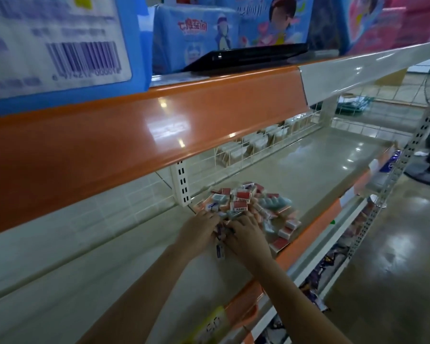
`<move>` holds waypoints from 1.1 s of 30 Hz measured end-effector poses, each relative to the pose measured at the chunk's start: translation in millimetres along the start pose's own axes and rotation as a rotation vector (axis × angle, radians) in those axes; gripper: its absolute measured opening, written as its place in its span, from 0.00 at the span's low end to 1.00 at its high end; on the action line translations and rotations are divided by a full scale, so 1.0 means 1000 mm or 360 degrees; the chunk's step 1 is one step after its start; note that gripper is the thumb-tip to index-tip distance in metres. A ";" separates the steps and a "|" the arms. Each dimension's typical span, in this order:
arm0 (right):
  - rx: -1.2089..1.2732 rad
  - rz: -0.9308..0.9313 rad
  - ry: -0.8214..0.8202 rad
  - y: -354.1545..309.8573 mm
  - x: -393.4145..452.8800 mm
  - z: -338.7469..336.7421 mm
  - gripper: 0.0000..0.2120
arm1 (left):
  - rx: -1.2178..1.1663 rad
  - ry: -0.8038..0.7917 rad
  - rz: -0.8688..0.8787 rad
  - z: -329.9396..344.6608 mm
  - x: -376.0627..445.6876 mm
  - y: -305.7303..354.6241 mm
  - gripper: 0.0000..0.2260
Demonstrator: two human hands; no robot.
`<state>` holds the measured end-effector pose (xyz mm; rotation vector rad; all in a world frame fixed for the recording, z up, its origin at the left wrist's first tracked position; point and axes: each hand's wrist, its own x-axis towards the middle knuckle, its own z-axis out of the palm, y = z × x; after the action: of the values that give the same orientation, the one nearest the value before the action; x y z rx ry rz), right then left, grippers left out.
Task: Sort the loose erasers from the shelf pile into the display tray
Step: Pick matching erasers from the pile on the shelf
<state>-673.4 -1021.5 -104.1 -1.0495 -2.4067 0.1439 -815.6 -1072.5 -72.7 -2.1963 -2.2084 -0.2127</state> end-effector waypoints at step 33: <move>0.1019 -0.0768 -0.0588 -0.263 -0.051 -0.023 0.11 | -0.0086 0.0574 -0.0972 -0.103 -0.343 -0.096 0.05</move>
<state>-805.2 -1243.3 -29.0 -0.1522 -2.5672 0.9271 -916.1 -1424.8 -16.4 -1.2935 -2.5784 -0.6217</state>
